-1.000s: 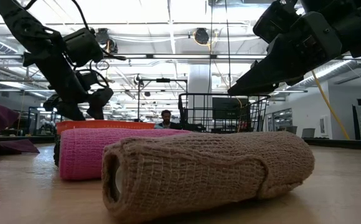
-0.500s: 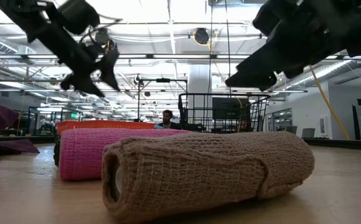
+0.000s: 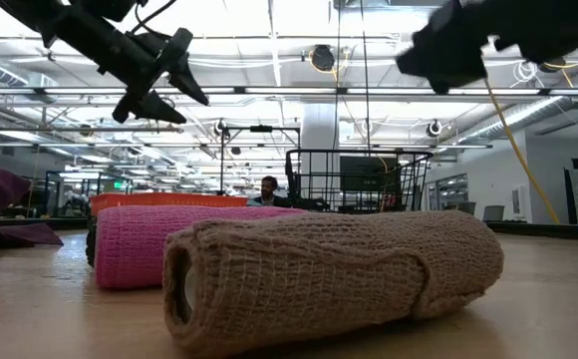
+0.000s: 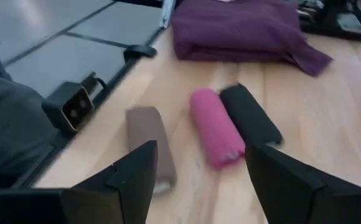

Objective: Pick & Place Medicine items
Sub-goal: Put the brown bandage into the bottom orange basket

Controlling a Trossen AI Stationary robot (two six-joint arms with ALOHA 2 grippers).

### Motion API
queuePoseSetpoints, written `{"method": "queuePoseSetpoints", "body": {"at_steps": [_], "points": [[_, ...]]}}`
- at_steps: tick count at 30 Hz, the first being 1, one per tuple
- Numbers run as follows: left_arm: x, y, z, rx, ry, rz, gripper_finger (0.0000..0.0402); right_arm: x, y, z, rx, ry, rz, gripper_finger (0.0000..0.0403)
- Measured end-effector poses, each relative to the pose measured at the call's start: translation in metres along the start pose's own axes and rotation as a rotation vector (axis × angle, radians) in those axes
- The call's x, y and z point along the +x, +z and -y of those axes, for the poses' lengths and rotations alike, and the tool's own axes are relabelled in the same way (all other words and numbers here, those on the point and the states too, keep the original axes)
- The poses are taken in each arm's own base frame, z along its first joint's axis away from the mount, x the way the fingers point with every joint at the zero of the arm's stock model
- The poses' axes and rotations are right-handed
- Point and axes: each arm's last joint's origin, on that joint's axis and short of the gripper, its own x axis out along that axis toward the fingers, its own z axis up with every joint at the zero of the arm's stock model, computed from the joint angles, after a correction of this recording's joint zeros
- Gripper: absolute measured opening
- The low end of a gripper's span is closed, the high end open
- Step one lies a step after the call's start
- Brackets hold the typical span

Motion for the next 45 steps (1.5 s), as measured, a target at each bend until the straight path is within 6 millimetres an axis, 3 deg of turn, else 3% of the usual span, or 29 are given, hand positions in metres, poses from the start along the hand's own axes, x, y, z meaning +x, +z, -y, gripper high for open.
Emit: {"method": "queuePoseSetpoints", "body": {"at_steps": [3,8,12,26,31,39,45], "points": [[0.003,0.000,0.002,-0.019,-0.017,0.006,0.0283,0.018,0.002,-0.009,-0.019,0.013,-0.018,0.0248],[0.005,0.000,0.003,-0.043,-0.024,0.014,0.0286,0.054,-0.011,-0.022,-0.029,0.147,-0.099,0.0260],[0.007,-0.001,0.003,-0.068,-0.019,0.007,0.0278,0.075,-0.022,-0.026,-0.048,0.154,-0.148,0.0257],[0.028,-0.028,0.009,-0.049,0.021,-0.109,0.0287,0.088,-0.044,-0.022,-0.069,0.054,-0.233,0.0239],[0.036,-0.036,0.011,-0.035,0.026,-0.125,0.0279,0.088,-0.041,-0.023,-0.063,0.065,-0.203,0.0185],[0.045,-0.040,0.014,-0.014,0.008,-0.124,0.0274,0.089,-0.033,-0.019,-0.029,0.205,-0.167,0.0033],[0.045,-0.040,0.014,0.013,0.000,-0.129,0.0273,0.083,-0.018,-0.009,-0.006,0.205,-0.135,0.0029]]}}
